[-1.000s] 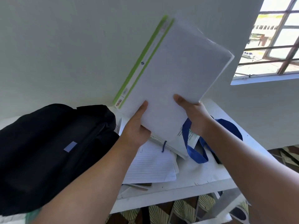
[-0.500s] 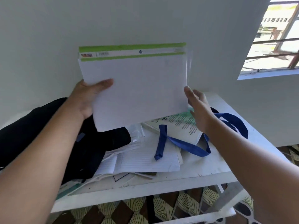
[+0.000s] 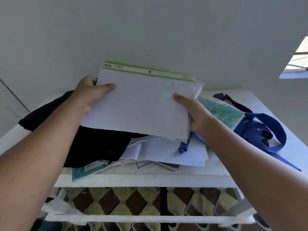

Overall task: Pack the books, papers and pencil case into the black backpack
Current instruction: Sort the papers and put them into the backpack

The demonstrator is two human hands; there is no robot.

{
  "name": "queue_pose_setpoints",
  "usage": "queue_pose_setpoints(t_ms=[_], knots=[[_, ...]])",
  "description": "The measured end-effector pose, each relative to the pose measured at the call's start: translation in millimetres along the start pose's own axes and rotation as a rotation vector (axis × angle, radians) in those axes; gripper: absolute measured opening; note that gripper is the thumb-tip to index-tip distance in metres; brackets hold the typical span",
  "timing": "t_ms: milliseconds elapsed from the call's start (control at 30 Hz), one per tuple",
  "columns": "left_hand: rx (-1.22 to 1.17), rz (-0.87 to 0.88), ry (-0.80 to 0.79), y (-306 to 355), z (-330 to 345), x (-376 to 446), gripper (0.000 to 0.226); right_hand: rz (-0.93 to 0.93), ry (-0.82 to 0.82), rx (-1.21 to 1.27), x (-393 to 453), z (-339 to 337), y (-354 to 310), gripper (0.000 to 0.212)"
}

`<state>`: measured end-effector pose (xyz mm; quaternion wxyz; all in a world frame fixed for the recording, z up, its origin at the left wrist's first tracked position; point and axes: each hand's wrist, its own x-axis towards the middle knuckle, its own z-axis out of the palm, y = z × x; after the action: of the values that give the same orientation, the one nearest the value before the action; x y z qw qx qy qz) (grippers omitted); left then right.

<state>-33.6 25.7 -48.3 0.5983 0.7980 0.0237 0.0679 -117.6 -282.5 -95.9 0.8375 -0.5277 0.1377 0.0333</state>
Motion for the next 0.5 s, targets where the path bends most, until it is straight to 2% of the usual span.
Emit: queue_pose_setpoints(t_ms=[33,100,167,233,333,433,500], knots=[[0.103,0.014,0.100,-9,-6,5,0.042,0.041,-0.004,-0.006,1,4,3,0.050],[0.385,0.023,0.222,-27,-21,4,0.037,0.125,-0.004,-0.042,1,15,9,0.040],[0.691,-0.038,0.169,-53,-36,5,0.042,0.174,0.007,-0.095,0,21,14,0.033],[0.951,-0.161,0.095,-76,-51,-1,0.050,0.205,0.010,-0.161,2,28,17,0.035],[1.123,-0.213,0.078,-97,-62,-12,0.071,0.241,0.020,-0.225,3,40,17,0.030],[1.277,-0.090,0.246,-111,-72,-10,0.077,0.277,0.024,-0.258,2,55,14,0.020],[1.330,-0.096,0.289,-112,-84,-5,0.084,0.292,0.027,-0.257,2,65,14,0.016]])
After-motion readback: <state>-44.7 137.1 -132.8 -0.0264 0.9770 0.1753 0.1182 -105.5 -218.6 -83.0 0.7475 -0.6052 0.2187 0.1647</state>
